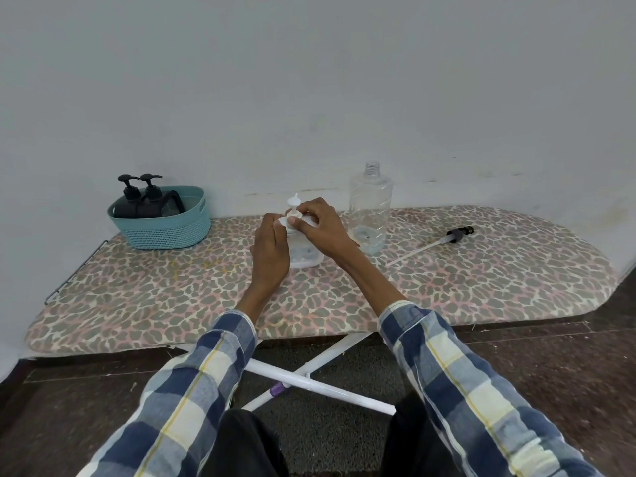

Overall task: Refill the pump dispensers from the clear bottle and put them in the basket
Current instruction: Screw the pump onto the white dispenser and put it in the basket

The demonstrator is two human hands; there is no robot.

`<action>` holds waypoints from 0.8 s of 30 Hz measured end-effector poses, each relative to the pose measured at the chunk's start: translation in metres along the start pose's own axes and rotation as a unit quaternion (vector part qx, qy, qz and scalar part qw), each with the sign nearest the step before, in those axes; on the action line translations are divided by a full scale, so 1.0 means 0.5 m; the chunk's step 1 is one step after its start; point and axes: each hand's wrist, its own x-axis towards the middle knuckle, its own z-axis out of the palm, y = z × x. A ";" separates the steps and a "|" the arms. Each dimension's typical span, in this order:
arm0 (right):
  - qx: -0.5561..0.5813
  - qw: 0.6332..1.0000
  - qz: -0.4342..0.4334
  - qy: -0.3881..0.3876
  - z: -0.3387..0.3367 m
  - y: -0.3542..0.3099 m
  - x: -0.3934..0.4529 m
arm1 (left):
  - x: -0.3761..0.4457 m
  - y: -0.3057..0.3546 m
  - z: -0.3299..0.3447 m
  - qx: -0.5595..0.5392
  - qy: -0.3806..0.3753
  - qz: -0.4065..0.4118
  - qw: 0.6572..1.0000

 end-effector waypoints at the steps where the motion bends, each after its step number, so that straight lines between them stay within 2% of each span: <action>1: -0.004 1.000 -0.003 0.018 0.006 -0.008 -0.002 | -0.002 0.003 -0.001 -0.001 0.001 0.005 1.000; 4: 0.000 0.998 -0.006 0.068 0.035 -0.005 -0.004 | -0.004 0.009 -0.008 -0.001 0.000 0.027 1.000; 10: 0.014 1.000 -0.003 -0.024 0.008 -0.005 -0.015 | -0.011 0.010 -0.008 -0.005 -0.008 0.029 1.000; 18: -0.009 0.999 -0.013 0.032 0.019 -0.009 -0.013 | -0.011 0.014 -0.011 0.002 -0.006 0.031 1.000; 24: 0.001 1.000 -0.010 -0.015 -0.009 -0.001 -0.013 | -0.014 0.008 -0.011 -0.008 -0.012 0.030 0.999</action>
